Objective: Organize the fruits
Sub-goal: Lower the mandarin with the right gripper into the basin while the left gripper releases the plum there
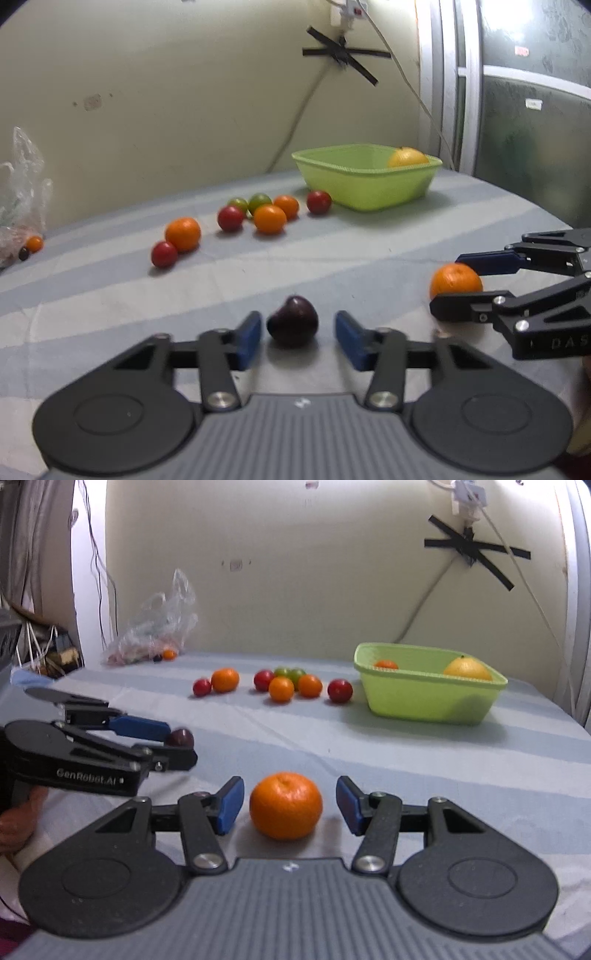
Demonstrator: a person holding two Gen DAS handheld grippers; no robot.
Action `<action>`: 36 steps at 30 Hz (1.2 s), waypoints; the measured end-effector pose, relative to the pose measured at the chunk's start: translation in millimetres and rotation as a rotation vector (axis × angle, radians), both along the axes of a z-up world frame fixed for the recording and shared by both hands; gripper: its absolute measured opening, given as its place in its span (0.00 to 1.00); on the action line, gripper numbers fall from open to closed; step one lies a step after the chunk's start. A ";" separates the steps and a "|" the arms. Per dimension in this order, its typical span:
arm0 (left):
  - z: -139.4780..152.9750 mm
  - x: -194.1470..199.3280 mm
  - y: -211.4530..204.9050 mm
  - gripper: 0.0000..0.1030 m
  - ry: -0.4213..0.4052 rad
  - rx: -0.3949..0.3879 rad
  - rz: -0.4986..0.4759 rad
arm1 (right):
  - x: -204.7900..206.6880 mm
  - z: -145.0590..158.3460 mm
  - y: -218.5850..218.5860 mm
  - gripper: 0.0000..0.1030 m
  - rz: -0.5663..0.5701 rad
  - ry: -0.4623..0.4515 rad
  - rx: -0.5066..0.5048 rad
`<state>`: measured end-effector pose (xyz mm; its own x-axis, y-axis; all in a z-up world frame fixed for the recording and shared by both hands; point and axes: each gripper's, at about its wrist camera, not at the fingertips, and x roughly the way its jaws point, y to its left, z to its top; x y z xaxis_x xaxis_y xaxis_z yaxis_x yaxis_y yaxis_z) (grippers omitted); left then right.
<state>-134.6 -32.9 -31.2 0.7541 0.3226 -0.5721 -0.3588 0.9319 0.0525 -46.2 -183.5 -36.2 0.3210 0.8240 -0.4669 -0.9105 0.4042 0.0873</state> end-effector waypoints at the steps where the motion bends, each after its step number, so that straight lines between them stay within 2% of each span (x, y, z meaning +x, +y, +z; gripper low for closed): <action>1: -0.4 0.6 0.1 0.37 0.005 0.003 0.005 | -1.0 -1.1 -0.5 0.54 0.014 0.002 -0.014; 2: -0.6 1.0 0.3 0.35 0.006 0.002 0.007 | -2.6 -2.2 -1.8 0.45 0.024 0.000 -0.022; 3: -0.7 0.9 0.9 0.33 0.006 0.001 0.011 | -4.6 -2.9 -3.1 0.43 0.027 -0.006 -0.025; 5: 0.4 2.1 3.8 0.31 0.003 -0.018 0.012 | -5.8 -2.8 -5.6 0.42 0.027 -0.011 -0.020; 7: 2.9 6.4 8.9 0.31 -0.007 -0.068 -0.007 | -0.8 -0.7 -7.7 0.42 0.021 0.007 0.002; 11: 16.4 31.7 17.2 0.31 -0.027 -0.143 -0.051 | 27.1 15.9 -10.1 0.42 -0.031 0.013 0.074; 17: 57.5 106.7 31.7 0.31 -0.111 -0.174 -0.119 | 81.8 40.1 1.1 0.42 -0.141 -0.074 0.167; 24: 61.8 192.5 49.4 0.32 -0.068 -0.227 -0.121 | 124.8 31.1 33.8 0.44 -0.196 -0.113 0.151; 25: 58.7 201.1 50.1 0.36 -0.052 -0.227 -0.118 | 128.1 26.8 35.3 0.44 -0.201 -0.106 0.161; 27: 51.7 213.1 50.9 0.45 -0.028 -0.222 -0.105 | 132.6 20.2 35.2 0.53 -0.216 -0.083 0.169; 28: 50.5 215.5 53.0 0.51 -0.029 -0.236 -0.101 | 131.9 20.6 33.8 0.53 -0.227 -0.096 0.161; 31: 56.1 210.4 62.3 0.51 -0.048 -0.251 -0.072 | 132.1 23.7 26.3 0.53 -0.245 -0.126 0.195; 33: 67.2 196.1 73.3 0.51 -0.089 -0.243 -0.039 | 133.7 26.3 19.7 0.52 -0.252 -0.095 0.232; 36: 81.5 151.7 94.5 0.51 -0.162 -0.222 0.027 | 132.9 29.0 10.7 0.51 -0.253 -0.087 0.269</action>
<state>17.1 61.6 50.4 0.8342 0.2238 -0.5040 -0.3709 0.9041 -0.2124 86.7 -172.8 -7.2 0.5590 0.8031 -0.2063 -0.7935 0.5903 0.1479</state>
